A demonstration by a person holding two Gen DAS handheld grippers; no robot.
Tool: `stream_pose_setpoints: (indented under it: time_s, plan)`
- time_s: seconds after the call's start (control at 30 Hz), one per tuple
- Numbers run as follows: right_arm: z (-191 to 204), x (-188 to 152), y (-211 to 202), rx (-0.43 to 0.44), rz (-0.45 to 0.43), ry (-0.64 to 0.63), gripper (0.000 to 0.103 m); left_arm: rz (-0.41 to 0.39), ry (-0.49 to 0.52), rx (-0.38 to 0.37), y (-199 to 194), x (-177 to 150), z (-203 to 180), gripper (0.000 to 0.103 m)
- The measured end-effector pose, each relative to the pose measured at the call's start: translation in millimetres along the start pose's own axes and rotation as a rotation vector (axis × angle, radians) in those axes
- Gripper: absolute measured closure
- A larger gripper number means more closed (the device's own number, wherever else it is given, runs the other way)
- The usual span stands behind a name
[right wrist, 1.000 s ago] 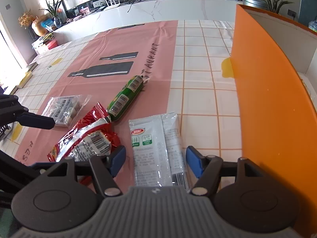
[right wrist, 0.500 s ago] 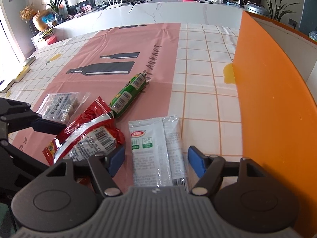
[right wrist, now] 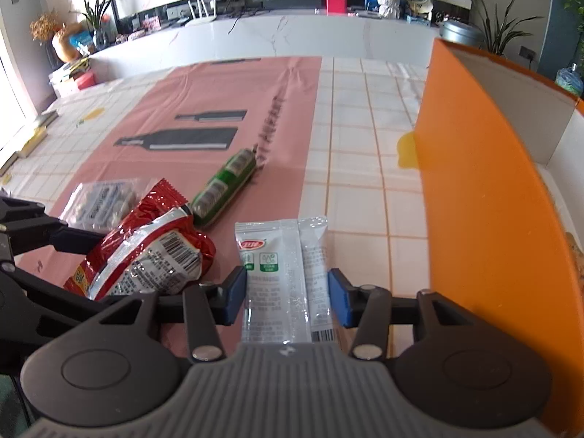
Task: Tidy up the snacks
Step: 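Grasp the red bag with the left gripper while the right grasps the white packet, then carry both held packets over the orange box and lower them inside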
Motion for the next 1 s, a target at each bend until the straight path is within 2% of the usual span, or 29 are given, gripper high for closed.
stream_pose_setpoints:
  time_s: [0.3, 0.5, 0.73, 1.0]
  plan:
    - [-1, 40, -51, -0.042, -0.108, -0.009, 0.057, -0.108, -0.109, 0.015, -52, 39, 13, 0.019]
    - [-10, 61, -90, -0.042, -0.143, 0.014, 0.057, -0.162, -0.223, -0.034, -93, 70, 13, 0.019]
    - [-27, 78, -138, -0.076, -0.157, -0.006, 0.057, -0.195, -0.245, -0.095, -129, 100, -10, 0.019]
    - [-66, 78, -190, -0.105, -0.147, 0.017, 0.057, -0.200, -0.238, -0.195, -146, 119, -51, 0.019]
Point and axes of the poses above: each gripper's, at about its wrist camera, not at the fingertips, and y roughly the way its jaws point, z to its left, x to its top, the point moved 10 cm from there along y, roughly the way its jaws point, and after that the axes turned 10 degrees about x, right-handed, at the moved point
